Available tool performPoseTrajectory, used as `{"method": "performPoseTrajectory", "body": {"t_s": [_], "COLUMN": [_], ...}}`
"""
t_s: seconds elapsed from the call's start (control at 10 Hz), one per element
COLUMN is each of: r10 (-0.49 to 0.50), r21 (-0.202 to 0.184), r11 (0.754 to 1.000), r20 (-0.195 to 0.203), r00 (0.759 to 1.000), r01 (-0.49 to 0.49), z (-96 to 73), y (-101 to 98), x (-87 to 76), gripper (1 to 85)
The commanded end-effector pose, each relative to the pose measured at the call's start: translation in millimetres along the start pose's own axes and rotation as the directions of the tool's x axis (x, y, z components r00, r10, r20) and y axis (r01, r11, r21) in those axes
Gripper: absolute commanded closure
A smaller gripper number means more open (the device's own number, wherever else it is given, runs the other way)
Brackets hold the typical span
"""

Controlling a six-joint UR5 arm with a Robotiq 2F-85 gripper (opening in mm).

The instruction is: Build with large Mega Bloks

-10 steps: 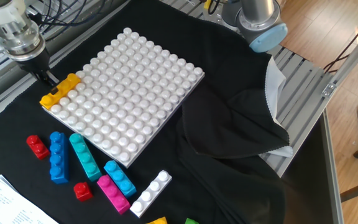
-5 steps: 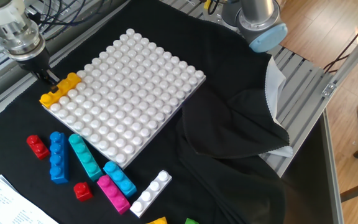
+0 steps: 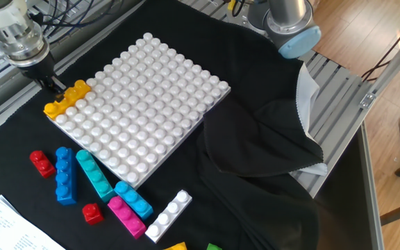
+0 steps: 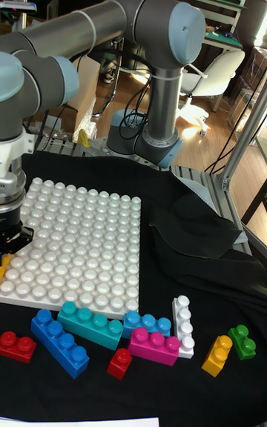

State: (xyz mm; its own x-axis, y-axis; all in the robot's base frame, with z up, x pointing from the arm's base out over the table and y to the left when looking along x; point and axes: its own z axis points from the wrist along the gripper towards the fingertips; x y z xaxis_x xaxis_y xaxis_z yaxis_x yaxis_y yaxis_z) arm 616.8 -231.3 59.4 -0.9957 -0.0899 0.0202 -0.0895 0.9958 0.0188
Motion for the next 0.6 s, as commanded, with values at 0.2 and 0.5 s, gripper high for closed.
{"method": "performPoseTrajectory", "body": {"t_s": [0.2,0.5], "r10": [-0.008,-0.017], "r21": [-0.033,-0.061], "r11": [0.999,0.998], "r20": [0.005,-0.001], "r00": [1.000,1.000], "r01": [0.008,0.017], "z": [6.7,1.2], "y": [-1.0,-2.8], "x": [1.0,6.4], "gripper": [84.0,84.0]}}
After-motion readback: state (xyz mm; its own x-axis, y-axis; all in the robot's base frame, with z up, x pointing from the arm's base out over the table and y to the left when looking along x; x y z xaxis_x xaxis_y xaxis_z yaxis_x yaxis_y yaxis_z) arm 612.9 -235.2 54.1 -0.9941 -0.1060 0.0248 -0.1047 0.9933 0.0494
